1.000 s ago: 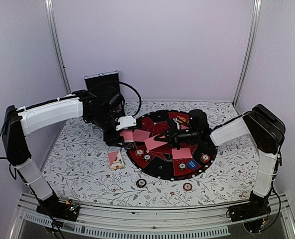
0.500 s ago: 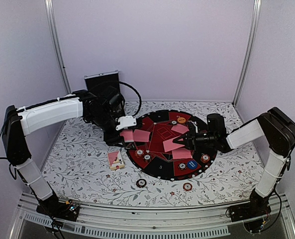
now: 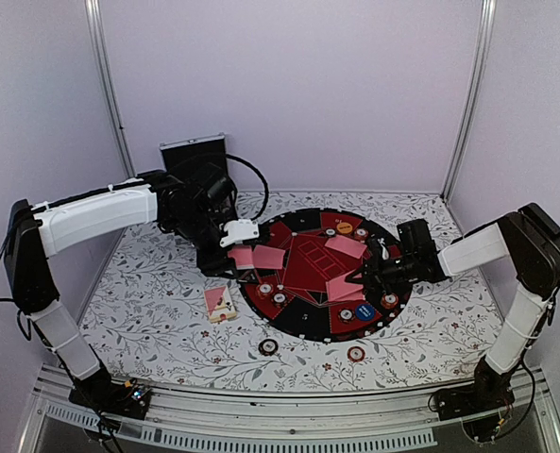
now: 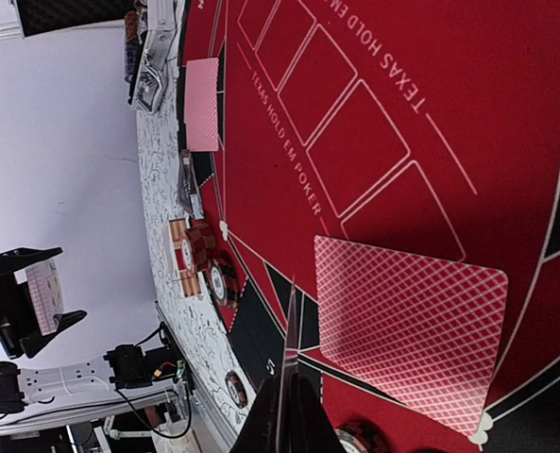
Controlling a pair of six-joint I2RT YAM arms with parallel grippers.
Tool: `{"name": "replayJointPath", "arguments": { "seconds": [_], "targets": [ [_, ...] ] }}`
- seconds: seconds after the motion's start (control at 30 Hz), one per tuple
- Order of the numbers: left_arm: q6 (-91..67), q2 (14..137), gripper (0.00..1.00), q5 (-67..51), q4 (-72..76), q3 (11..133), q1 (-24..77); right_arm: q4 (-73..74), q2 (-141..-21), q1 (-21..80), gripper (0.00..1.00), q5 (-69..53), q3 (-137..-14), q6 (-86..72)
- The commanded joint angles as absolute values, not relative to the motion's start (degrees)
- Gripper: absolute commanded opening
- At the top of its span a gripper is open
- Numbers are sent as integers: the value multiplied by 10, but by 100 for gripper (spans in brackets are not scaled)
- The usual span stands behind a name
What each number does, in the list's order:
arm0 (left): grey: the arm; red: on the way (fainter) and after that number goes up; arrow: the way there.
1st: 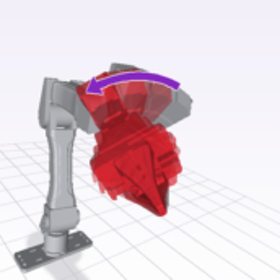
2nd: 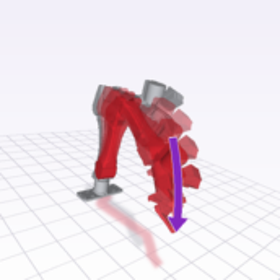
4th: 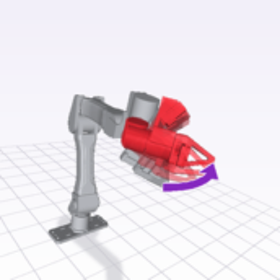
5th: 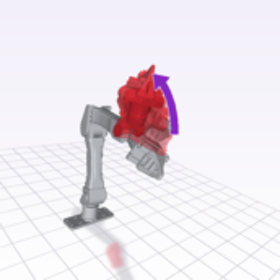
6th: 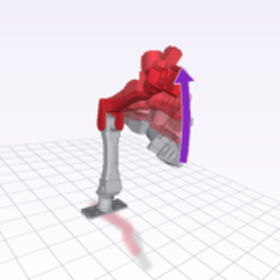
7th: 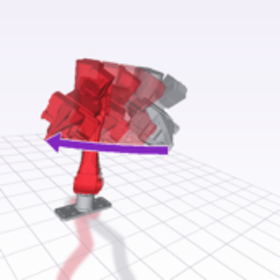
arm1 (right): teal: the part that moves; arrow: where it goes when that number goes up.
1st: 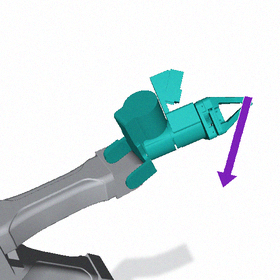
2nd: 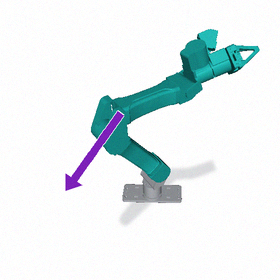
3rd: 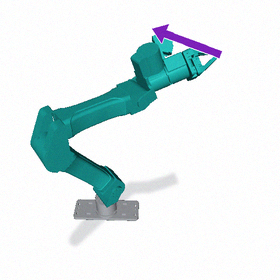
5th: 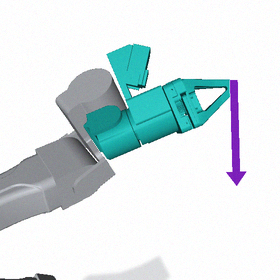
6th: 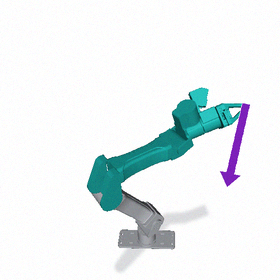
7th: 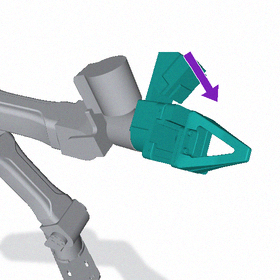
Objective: Distribute texas hold em gaming equipment
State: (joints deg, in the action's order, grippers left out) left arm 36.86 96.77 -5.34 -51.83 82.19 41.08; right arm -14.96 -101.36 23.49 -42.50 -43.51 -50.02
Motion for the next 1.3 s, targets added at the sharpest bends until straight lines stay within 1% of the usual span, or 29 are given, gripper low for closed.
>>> {"name": "replayJointPath", "arguments": {
  "seconds": [0.0, 0.27, 0.37, 0.47, 0.53, 0.7, 0.87, 1.0, 1.07, 1.27],
  "targets": [
    [373, 958, 0, -59, -516, 838, 411, -93, -1022, 233, 7, -382, -457, -443],
    [375, 957, 0, -58, -517, 837, 411, -54, -1033, 232, 9, -357, -482, -411],
    [376, 957, 0, -59, -517, 836, 411, -27, -1031, 233, 17, -343, -492, -396],
    [376, 957, 0, -60, -517, 837, 411, -1, -1024, 232, 31, -323, -499, -378],
    [376, 957, 0, -61, -517, 838, 411, 23, -1014, 233, 35, -310, -501, -367],
    [376, 958, 0, -62, -519, 838, 411, 73, -986, 232, 36, -274, -507, -347],
    [376, 957, 0, -64, -519, 839, 411, 142, -957, 232, 38, -205, -531, -321],
    [376, 959, 0, -65, -519, 839, 411, 133, -928, 233, 43, -204, -543, -318],
    [375, 961, 0, -64, -519, 840, 411, 124, -936, 237, 47, -217, -558, -321],
    [375, 963, 0, -62, -519, 844, 411, 126, -1015, 278, 52, -218, -634, -315]
  ]
}}
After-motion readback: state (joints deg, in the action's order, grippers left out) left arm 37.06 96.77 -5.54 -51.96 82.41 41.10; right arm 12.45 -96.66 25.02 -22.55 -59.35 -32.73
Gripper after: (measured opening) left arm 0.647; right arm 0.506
